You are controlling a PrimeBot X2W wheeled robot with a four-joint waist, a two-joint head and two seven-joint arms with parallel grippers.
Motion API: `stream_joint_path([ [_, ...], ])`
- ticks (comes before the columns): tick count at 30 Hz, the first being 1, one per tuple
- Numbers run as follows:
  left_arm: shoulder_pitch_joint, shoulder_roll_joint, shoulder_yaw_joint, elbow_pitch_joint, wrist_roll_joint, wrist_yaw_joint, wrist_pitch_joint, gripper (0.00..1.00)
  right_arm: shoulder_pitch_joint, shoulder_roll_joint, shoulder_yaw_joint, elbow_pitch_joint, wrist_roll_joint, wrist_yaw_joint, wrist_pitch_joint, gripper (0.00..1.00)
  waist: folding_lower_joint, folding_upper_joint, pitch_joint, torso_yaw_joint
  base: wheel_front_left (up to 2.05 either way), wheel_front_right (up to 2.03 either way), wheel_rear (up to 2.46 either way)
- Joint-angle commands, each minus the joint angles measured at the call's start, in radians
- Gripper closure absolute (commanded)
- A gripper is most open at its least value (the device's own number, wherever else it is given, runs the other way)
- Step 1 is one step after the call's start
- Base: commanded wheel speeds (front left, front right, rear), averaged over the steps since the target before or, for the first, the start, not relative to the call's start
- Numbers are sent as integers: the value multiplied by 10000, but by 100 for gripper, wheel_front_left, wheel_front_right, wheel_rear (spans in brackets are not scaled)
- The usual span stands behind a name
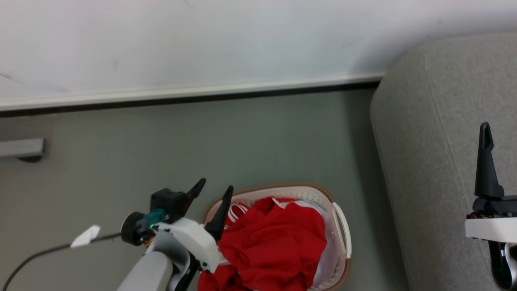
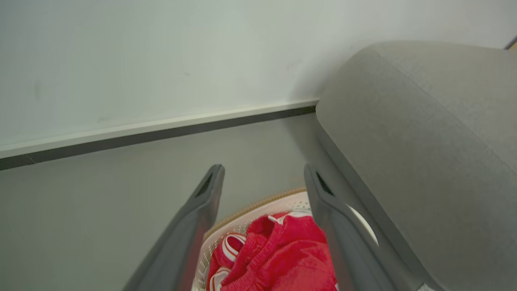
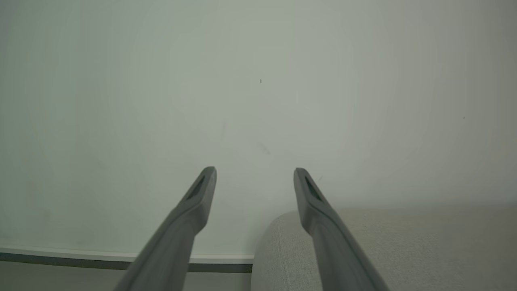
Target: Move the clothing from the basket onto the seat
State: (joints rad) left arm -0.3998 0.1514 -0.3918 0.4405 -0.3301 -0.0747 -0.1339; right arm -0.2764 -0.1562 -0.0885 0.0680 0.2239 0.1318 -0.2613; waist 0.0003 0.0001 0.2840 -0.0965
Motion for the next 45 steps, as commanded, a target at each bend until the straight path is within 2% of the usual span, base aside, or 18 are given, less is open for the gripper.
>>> stream_joint_path([
  [1, -337, 99, -166, 406, 207, -70, 261, 0, -194, 108, -8, -80, -100, -21, -28, 0, -3, -1, 807, -529, 0, 0, 0],
  [9, -1846, 9, -1377, 2986, 627, -463, 1389, 0, -675, 555, 82, -272, -189, -21, -28, 0, -3, -1, 2073, -1205, 0, 0, 0],
  [19, -3751, 192, -2675, 5928, 962, -544, 2223, 0, -1278, 979, 329, -497, -112, -21, -28, 0, -3, -1, 3713, -1980, 0, 0, 0],
  [27, -4757, 490, -3293, 7401, 1389, -548, 2695, 0, -1623, 1073, 520, -573, 47, -21, -28, 0, -3, -1, 4587, -2368, 0, 0, 0],
  [33, -5312, 605, -3557, 7980, 1637, -386, 2748, 0, -1788, 1077, 664, -605, 528, -21, -28, 0, -3, -1, 5089, -2599, 0, 0, 0],
  [37, -5442, 736, -3794, 8214, 1688, -526, 3100, 0, -1949, 1077, 792, -579, 716, -21, -28, 0, -3, -1, 5390, -2773, 0, 0, 0],
  [38, -5433, 724, -3861, 8250, 1676, -565, 3169, 5, -1974, 1073, 812, -571, 749, -21, -28, 0, -3, -1, 5442, -2802, 0, 0, 0],
  [39, -5382, 629, -3929, 8262, 1634, -598, 3220, 54, -1974, 1075, 829, -561, 784, -21, -28, 0, -3, -1, 5476, -2819, 0, 0, 0],
  [40, -5374, 544, -3976, 8266, 1571, -622, 3198, 82, -1978, 1075, 838, -552, 807, -21, -28, 0, -3, -1, 5499, -2829, 0, 0, 0],
  [41, -5399, 528, -4017, 8260, 1523, -562, 3148, 100, -1980, 1071, 830, -533, 839, -21, -28, 0, -3, -1, 5509, -2829, 0, 0, 0],
  [45, -5453, 535, -4072, 8270, 1301, -538, 2792, 100, -1968, 1071, 741, -424, 808, -21, -28, 0, -3, -1, 5285, -2716, 0, 0, 0],
])
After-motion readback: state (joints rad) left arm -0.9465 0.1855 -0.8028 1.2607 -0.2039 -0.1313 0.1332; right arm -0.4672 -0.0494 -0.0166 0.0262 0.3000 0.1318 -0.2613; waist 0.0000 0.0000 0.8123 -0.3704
